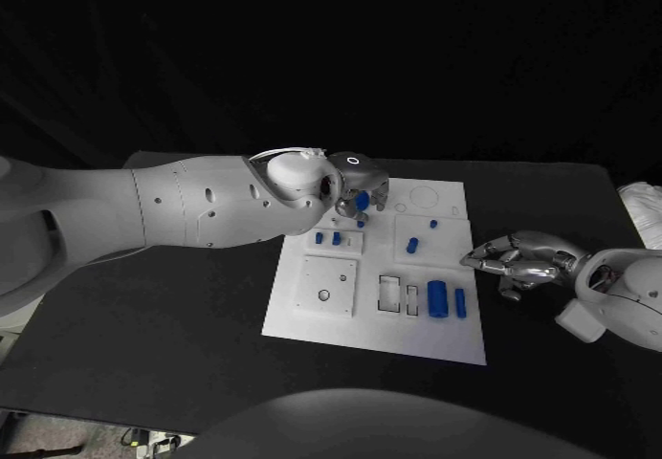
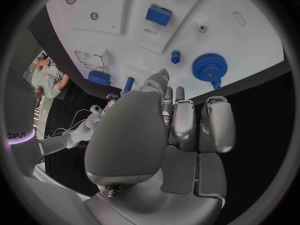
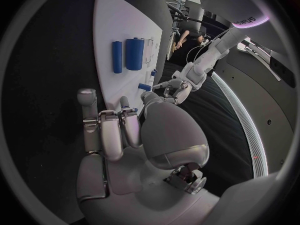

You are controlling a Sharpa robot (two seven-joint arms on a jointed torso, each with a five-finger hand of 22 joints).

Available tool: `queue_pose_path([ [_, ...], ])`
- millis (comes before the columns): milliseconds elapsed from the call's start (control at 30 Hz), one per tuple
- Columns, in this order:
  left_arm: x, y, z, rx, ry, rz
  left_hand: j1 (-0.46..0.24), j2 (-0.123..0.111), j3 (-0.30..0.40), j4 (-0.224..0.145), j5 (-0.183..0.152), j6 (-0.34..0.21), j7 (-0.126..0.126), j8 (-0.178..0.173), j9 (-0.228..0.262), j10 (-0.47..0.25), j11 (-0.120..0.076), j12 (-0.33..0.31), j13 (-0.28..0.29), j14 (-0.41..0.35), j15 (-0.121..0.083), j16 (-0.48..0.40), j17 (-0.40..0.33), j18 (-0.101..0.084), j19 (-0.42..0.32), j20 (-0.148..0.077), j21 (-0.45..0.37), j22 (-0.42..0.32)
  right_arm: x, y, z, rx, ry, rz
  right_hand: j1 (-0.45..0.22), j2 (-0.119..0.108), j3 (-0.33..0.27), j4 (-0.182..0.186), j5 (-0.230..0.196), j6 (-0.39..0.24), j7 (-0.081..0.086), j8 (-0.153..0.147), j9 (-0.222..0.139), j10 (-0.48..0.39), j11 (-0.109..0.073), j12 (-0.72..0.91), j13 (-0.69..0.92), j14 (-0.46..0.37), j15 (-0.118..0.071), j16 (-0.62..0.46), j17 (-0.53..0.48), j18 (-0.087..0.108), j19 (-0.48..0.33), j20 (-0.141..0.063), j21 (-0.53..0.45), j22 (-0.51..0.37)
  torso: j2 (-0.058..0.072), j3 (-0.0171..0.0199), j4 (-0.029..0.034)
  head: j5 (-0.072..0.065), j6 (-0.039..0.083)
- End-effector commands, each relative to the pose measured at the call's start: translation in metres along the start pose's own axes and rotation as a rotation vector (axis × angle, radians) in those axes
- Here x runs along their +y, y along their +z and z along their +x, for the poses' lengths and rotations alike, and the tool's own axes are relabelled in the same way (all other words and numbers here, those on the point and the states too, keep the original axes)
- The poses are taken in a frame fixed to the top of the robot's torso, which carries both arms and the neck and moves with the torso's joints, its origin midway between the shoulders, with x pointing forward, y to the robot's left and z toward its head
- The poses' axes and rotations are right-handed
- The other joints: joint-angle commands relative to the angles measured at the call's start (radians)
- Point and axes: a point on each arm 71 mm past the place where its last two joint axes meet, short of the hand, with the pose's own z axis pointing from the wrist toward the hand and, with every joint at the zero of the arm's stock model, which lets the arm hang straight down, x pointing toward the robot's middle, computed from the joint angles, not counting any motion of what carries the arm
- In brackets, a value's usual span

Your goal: Assemble the parts on the task board

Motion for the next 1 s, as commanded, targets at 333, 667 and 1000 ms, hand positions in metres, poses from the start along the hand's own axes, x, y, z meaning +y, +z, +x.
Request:
queue_pose_path([
  [333,0.004,-0.002,0.006,0.032,0.056,-0.012,-0.045,0.007,-0.009,0.002,-0.012,0.013,0.007,0.008,-0.002,0.007,0.003,0.012,0.004,-0.013,-0.003,-0.010,-0.020,-0.014,0.014,-0.006,-0.015,0.186,-0.001,0.002,0.001,-0.006,-0.009,-0.011,0.006,-0.006,0.006,0.002,0.007,-0.002,0.007,-0.003,-0.002,-0.008,-0.001,-0.002,0.149,-0.004,0.000,-0.004,0.163,0.002,0.001,0.002,0.003,0.053,-0.001,0.0006,0.0000,-0.001,0.000],
  [667,0.007,-0.005,0.008,0.043,0.051,-0.023,-0.049,0.010,-0.007,0.000,-0.007,0.011,0.008,0.007,-0.004,0.014,0.004,0.019,0.007,-0.018,-0.001,-0.017,-0.030,-0.012,0.010,-0.005,-0.024,0.184,0.000,0.002,0.000,-0.017,-0.008,-0.025,0.008,-0.008,0.007,0.001,0.008,-0.003,0.006,-0.003,-0.002,-0.004,-0.001,0.000,0.151,-0.002,0.000,-0.003,0.165,0.001,0.005,0.002,0.007,0.055,-0.001,0.0002,-0.0002,-0.004,0.000],
  [1000,0.009,-0.005,0.013,0.060,0.049,-0.028,-0.049,0.015,-0.002,-0.003,0.001,0.014,0.012,0.008,-0.005,0.028,0.005,0.030,0.011,-0.021,0.000,-0.016,-0.033,-0.012,0.009,-0.004,-0.025,0.184,-0.001,0.003,-0.001,-0.018,-0.007,-0.024,0.008,-0.008,0.007,0.000,0.009,-0.003,0.006,-0.003,-0.002,-0.005,-0.002,0.000,0.151,-0.002,0.000,-0.003,0.165,0.001,0.004,0.002,0.006,0.055,0.001,0.0003,0.0001,0.000,0.000],
])
